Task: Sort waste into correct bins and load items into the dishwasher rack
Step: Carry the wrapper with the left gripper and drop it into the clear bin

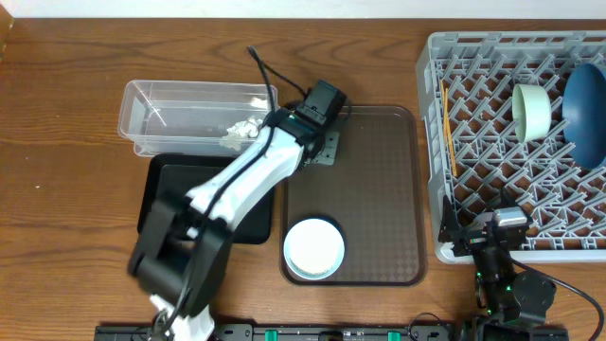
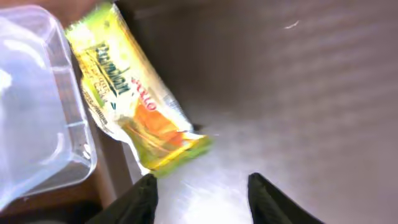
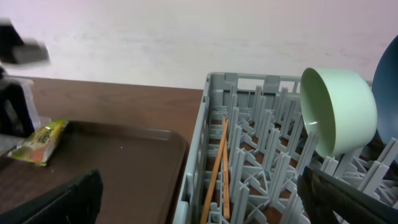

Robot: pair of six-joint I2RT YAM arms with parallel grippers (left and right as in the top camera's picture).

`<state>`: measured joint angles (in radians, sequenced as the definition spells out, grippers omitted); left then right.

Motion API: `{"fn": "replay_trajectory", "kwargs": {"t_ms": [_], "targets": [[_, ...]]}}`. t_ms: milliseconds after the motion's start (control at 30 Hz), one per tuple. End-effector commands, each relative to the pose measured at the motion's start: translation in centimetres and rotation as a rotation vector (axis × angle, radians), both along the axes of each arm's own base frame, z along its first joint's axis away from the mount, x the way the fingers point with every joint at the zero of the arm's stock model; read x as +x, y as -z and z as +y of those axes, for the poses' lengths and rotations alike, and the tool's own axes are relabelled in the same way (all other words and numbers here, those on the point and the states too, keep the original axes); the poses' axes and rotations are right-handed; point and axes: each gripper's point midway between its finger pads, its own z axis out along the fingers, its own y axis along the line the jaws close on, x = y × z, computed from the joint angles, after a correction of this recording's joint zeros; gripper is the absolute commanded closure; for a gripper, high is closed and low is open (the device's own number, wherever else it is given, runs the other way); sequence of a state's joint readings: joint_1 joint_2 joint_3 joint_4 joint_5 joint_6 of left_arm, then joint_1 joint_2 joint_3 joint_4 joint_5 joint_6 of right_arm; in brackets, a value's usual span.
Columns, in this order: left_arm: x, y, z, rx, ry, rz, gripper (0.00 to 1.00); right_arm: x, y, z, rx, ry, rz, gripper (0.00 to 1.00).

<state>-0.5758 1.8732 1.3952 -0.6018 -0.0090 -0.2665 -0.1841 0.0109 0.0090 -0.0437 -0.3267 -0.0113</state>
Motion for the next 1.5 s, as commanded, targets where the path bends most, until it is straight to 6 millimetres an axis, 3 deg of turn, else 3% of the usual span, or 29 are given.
{"fn": "replay_trajectory", "kwargs": {"t_ms": [0, 167, 467, 567, 800, 1033, 1100, 1233, 1333, 1467], "targets": [[0.0, -2.5, -0.1, -0.014, 0.0, -0.058, 0.49, 0.0, 0.1, 0.1, -0.001, -0.007, -0.001, 0.01], [0.6, -0.7, -0.1, 0.011, -0.01, -0.046, 0.48, 0.0, 0.1, 0.1, -0.001, -0.006, -0.001, 0.01], [2.1, 4.5, 4.0, 0.231, -0.222, -0.059, 0.44, 0.0, 0.1, 0.1, -0.001, -0.007, -0.001, 0.01], [3.2, 5.3, 3.2, 0.208, -0.219, -0.091, 0.44, 0.0, 0.1, 0.1, -0.001, -0.006, -0.001, 0.01], [5.6, 5.0, 1.7, 0.135, -0.229, -0.18, 0.44, 0.0, 0.1, 0.1, -0.001, -0.007, -0.001, 0.01], [5.4, 9.3, 2.6, 0.218, -0.236, -0.142, 0.45, 0.0, 0.1, 0.1, -0.001, -0.006, -0.001, 0.01], [5.2, 10.0, 2.9, 0.238, -0.236, -0.132, 0.52, 0.0, 0.1, 0.1, -0.001, -0.007, -0.001, 0.01], [5.4, 9.4, 2.7, 0.23, -0.237, -0.142, 0.77, 0.0, 0.1, 0.1, -0.001, -0.007, -0.001, 0.01], [5.5, 7.5, 2.2, 0.213, -0.229, -0.163, 0.94, 0.0, 0.1, 0.1, -0.001, -0.006, -0.001, 0.01], [5.1, 3.1, 0.9, 0.176, -0.189, -0.213, 0.94, 0.0, 0.1, 0.1, -0.001, -0.006, -0.001, 0.01]]}}
